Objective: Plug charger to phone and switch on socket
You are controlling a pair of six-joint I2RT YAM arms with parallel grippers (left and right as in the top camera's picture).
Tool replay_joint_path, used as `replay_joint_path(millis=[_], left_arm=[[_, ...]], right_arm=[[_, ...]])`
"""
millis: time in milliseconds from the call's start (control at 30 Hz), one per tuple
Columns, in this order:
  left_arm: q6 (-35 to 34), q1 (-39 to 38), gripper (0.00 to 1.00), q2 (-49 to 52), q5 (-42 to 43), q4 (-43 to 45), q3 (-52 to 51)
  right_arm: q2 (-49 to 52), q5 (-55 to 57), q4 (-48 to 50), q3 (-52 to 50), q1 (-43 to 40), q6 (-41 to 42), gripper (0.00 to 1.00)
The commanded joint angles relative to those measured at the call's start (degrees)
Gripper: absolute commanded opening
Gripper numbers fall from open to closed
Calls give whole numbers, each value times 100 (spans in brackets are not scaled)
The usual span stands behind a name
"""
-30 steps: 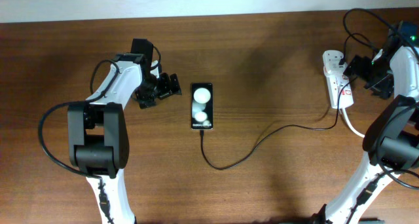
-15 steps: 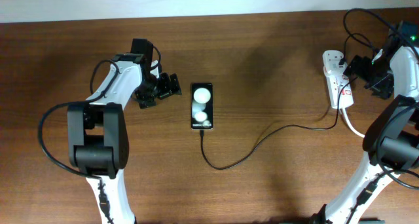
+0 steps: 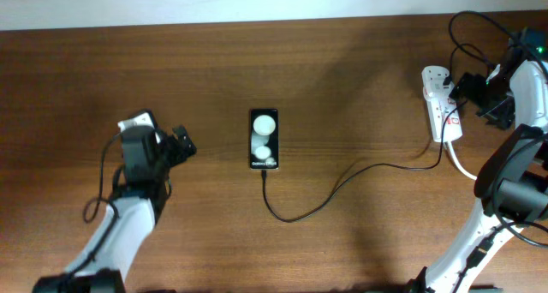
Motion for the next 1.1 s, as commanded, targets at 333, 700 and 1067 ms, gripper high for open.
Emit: replay_joint_path(millis=[333, 700, 1067], left_arm=[[92, -9, 99, -3165, -195, 400, -3252], [1910, -17, 99, -7842, -39, -1161, -3252], [2151, -20, 99, -7956, -37, -1152, -3250]], right_arm=[[-98, 11, 4, 85, -26, -48, 99], [-98, 11, 4, 85, -26, -46, 99], [-98, 11, 4, 85, -26, -48, 99]])
